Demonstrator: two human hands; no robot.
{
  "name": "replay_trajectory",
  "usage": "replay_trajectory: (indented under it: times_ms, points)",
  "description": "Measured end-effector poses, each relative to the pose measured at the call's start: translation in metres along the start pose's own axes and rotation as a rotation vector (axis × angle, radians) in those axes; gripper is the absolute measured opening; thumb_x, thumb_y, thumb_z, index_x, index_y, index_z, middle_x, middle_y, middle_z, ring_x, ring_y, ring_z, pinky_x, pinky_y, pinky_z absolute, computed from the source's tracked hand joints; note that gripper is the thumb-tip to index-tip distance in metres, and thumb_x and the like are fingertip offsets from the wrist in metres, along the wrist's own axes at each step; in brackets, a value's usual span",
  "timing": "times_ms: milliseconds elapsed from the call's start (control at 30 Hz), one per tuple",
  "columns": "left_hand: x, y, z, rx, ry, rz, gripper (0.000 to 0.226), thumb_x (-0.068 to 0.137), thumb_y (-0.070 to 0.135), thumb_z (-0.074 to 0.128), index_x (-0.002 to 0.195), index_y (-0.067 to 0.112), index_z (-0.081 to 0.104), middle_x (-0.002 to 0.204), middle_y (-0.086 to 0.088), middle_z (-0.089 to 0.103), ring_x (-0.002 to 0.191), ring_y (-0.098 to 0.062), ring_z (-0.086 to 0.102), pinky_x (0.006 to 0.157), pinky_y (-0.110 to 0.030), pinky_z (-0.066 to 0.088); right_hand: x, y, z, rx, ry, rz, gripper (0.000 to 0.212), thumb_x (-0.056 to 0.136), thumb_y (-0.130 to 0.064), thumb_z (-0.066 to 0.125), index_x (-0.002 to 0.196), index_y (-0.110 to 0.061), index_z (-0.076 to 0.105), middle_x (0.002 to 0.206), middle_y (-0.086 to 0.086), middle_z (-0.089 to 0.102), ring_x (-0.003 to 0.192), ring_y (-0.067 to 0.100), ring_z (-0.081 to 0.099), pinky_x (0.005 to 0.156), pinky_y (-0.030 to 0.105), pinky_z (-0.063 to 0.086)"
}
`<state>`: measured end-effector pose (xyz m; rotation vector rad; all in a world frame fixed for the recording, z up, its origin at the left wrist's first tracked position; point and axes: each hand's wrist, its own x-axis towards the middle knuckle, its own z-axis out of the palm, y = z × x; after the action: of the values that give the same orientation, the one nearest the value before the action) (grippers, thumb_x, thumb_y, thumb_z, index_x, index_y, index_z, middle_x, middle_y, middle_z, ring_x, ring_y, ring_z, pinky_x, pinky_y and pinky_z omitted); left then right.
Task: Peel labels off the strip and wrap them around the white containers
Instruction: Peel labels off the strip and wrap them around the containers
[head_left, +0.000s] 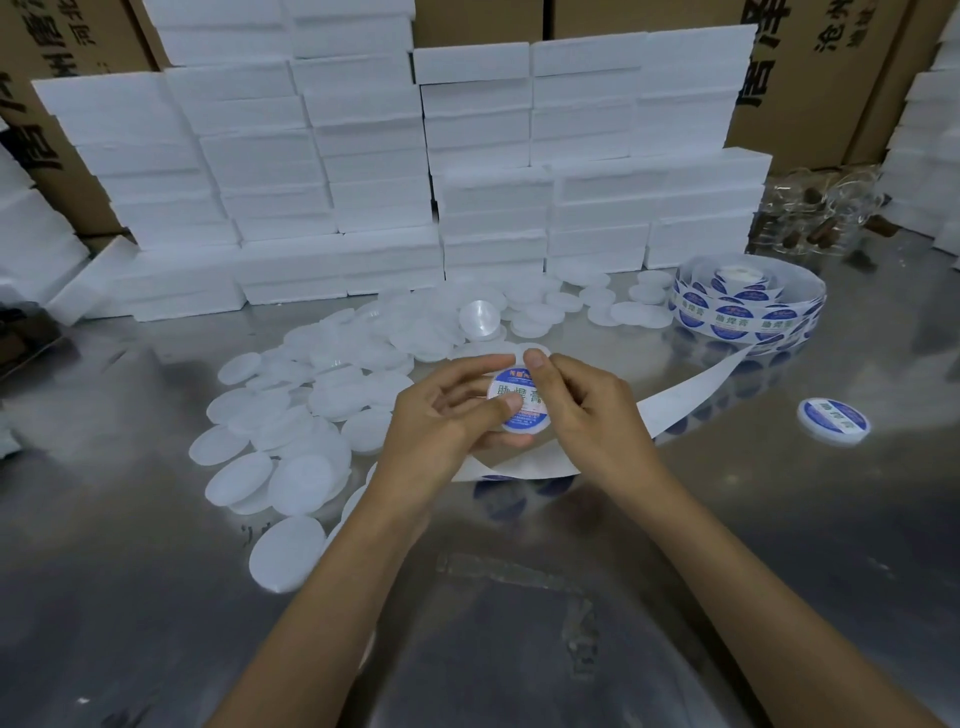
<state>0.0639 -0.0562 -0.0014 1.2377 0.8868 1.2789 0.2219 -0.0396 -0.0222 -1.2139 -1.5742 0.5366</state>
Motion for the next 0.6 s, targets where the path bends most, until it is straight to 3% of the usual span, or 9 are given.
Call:
replay_trajectory:
  times_ms: [67, 133, 233, 333, 400, 500, 600]
  points:
    - [0.0007, 0.0002, -0.0024, 0.005, 0.061, 0.012, 0.029, 0.082, 0.002, 0.078, 0.109, 0.013, 0.075, 0.095, -0.013, 0.077, 0.091, -0.030, 0.076, 0.067, -0.027, 0.061, -0.0020, -0.0020, -0.0007, -0.022, -0.039, 0.016, 0.061, 0.094, -0.062, 0.045, 0.066, -0.008, 0.054, 0.057, 0.007, 0.050, 0.060, 0.027, 0.047, 0.059, 0.043, 0.042]
    - [0.0021, 0.0004, -0.0045, -0.026, 0.121, 0.020, 0.024, 0.082, 0.004, 0.078, 0.105, 0.010, 0.074, 0.090, -0.014, 0.077, 0.084, -0.030, 0.076, 0.065, -0.026, 0.060, -0.0036, -0.0041, 0.0000, -0.012, -0.090, 0.025, 0.058, 0.092, -0.061, 0.051, 0.061, -0.012, 0.048, 0.052, -0.003, 0.038, 0.054, 0.017, 0.036, 0.055, 0.035, 0.033]
    - [0.0035, -0.0007, -0.0061, -0.068, 0.187, 0.018, 0.011, 0.085, 0.007, 0.075, 0.096, 0.009, 0.074, 0.091, -0.013, 0.078, 0.078, -0.028, 0.076, 0.062, -0.026, 0.060, -0.0042, -0.0050, 0.0020, 0.054, -0.193, 0.066, 0.056, 0.093, -0.054, 0.056, 0.078, 0.000, 0.059, 0.059, -0.003, 0.042, 0.057, 0.012, 0.036, 0.056, 0.029, 0.031]
    - [0.0035, -0.0031, -0.0053, -0.036, 0.205, 0.013, 0.011, 0.089, 0.012, 0.073, 0.099, 0.008, 0.071, 0.095, -0.011, 0.078, 0.081, -0.026, 0.076, 0.063, -0.028, 0.061, -0.0036, -0.0057, 0.0025, 0.075, -0.260, 0.087, 0.055, 0.097, -0.050, 0.052, 0.099, 0.003, 0.065, 0.086, 0.020, 0.066, 0.076, 0.037, 0.055, 0.072, 0.046, 0.047]
    - [0.0033, -0.0042, -0.0041, 0.012, 0.173, 0.017, 0.014, 0.091, 0.012, 0.071, 0.105, 0.010, 0.069, 0.096, -0.011, 0.077, 0.083, -0.026, 0.076, 0.066, -0.029, 0.062, -0.0032, -0.0056, 0.0020, 0.063, -0.255, 0.100, 0.053, 0.098, -0.049, 0.049, 0.104, 0.001, 0.065, 0.100, 0.025, 0.067, 0.093, 0.041, 0.060, 0.086, 0.052, 0.050]
    - [0.0028, -0.0041, -0.0005, 0.030, 0.079, 0.016, 0.034, 0.089, 0.005, 0.071, 0.121, 0.015, 0.064, 0.101, -0.010, 0.077, 0.091, -0.024, 0.075, 0.071, -0.026, 0.061, -0.0022, -0.0029, 0.0012, 0.038, -0.250, 0.098, 0.042, 0.101, -0.047, 0.045, 0.102, -0.011, 0.067, 0.086, 0.011, 0.068, 0.080, 0.028, 0.061, 0.078, 0.044, 0.050]
    - [0.0031, -0.0053, 0.0021, 0.025, 0.027, 0.027, 0.043, 0.088, 0.004, 0.072, 0.129, 0.016, 0.063, 0.108, -0.008, 0.076, 0.099, -0.023, 0.074, 0.074, -0.026, 0.061, -0.0003, 0.0007, 0.0021, 0.111, -0.235, 0.149, 0.035, 0.103, -0.042, 0.043, 0.089, -0.017, 0.064, 0.063, -0.011, 0.055, 0.060, 0.007, 0.049, 0.061, 0.027, 0.040]
